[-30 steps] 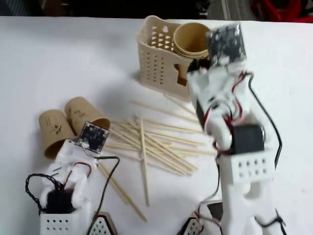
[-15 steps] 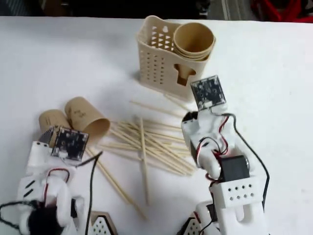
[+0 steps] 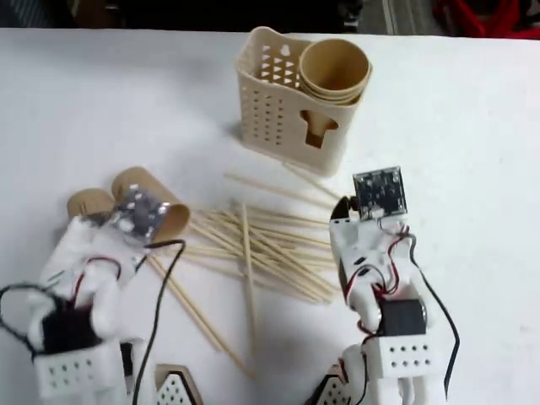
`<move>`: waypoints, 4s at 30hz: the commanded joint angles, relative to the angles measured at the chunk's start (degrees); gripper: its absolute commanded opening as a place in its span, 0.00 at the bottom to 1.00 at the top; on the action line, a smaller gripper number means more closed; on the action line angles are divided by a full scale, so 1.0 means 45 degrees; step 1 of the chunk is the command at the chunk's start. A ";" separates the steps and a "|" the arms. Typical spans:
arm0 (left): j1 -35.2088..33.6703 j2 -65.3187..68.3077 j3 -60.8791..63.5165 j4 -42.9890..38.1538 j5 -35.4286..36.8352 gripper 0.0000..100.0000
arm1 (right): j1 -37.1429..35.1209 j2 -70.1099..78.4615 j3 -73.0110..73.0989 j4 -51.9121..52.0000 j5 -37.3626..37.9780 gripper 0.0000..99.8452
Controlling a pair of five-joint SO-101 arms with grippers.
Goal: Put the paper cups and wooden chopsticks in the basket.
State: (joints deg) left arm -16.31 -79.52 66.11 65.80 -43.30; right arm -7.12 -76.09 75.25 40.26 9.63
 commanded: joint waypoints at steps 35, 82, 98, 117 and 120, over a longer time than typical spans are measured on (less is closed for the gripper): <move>0.3077 0.4015 -0.4298 -0.3165 0.3106 0.02 | 0.0791 -0.2452 0.0860 -0.0361 0.0020 0.03; 0.8742 2.1499 -2.6354 0.0137 0.4298 0.07 | 0.0791 -0.2432 0.0860 -0.0322 0.0020 0.03; 0.8352 2.5094 -3.0007 -0.1954 0.6974 0.18 | 0.0791 -0.2452 0.0860 -0.0283 0.0020 0.03; 0.8703 2.7048 -3.5458 0.0977 0.6877 0.10 | 0.0772 -0.2452 0.0860 -0.0283 0.0020 0.03; 0.8664 2.6891 -3.5966 0.2872 0.5880 0.10 | 0.0772 -0.2413 0.0860 -0.0322 0.0020 0.03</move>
State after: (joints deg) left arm 22.11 43.21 -89.93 68.00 -12.62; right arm -3.87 -86.29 79.56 39.91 9.63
